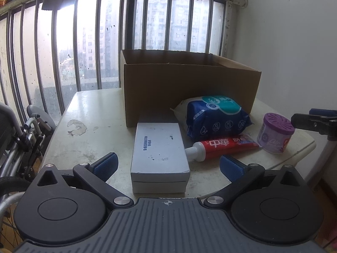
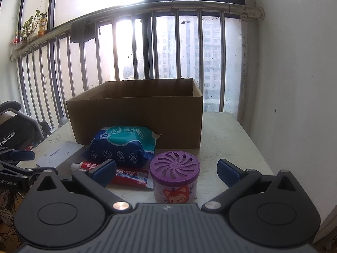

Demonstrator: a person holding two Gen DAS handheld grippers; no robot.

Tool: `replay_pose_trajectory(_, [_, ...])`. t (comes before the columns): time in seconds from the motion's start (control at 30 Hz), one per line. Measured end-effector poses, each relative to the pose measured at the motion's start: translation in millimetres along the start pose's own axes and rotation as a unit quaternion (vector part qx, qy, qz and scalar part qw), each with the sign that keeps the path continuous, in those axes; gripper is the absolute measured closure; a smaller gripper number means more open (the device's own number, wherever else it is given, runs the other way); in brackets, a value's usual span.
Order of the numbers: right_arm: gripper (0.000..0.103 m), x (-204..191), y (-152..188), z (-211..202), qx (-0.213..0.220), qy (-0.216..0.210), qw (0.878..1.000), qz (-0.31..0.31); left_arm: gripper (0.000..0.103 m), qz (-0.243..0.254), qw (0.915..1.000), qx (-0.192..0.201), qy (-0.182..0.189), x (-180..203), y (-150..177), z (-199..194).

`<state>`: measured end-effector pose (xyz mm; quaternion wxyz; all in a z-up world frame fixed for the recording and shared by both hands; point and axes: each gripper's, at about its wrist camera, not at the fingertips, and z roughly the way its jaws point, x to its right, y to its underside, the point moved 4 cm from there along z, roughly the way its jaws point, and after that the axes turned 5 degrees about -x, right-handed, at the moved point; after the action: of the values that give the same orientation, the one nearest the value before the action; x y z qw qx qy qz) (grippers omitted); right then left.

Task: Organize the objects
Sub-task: 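Move the left gripper toward the white rectangular box and close on it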

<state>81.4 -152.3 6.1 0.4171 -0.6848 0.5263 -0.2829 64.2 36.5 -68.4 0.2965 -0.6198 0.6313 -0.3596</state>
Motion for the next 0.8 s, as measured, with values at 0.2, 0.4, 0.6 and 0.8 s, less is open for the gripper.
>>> replay_pose_trajectory(0.2, [0.0,-5,-15,13,0.014,-0.052,0.998,0.023,0.005,0.005,0.9997,0.014,0.02,1,-3,7])
replay_pose_trajectory(0.4, [0.0,-2,-27,39,-0.002,-0.104,0.993,0.061,0.011,0.018,0.9993,0.022,0.024,1,-12,18])
replay_pose_trajectory(0.6, [0.0,-18,-34,51,-0.004,-0.13,0.99,0.052,0.013,0.009,0.9999,0.005,0.01,-8,-7,30])
replay_pose_trajectory(0.8, [0.008,-29,-36,62,-0.009,-0.149,0.987,0.066,0.026,0.01,0.9996,-0.019,0.016,-12,5,43])
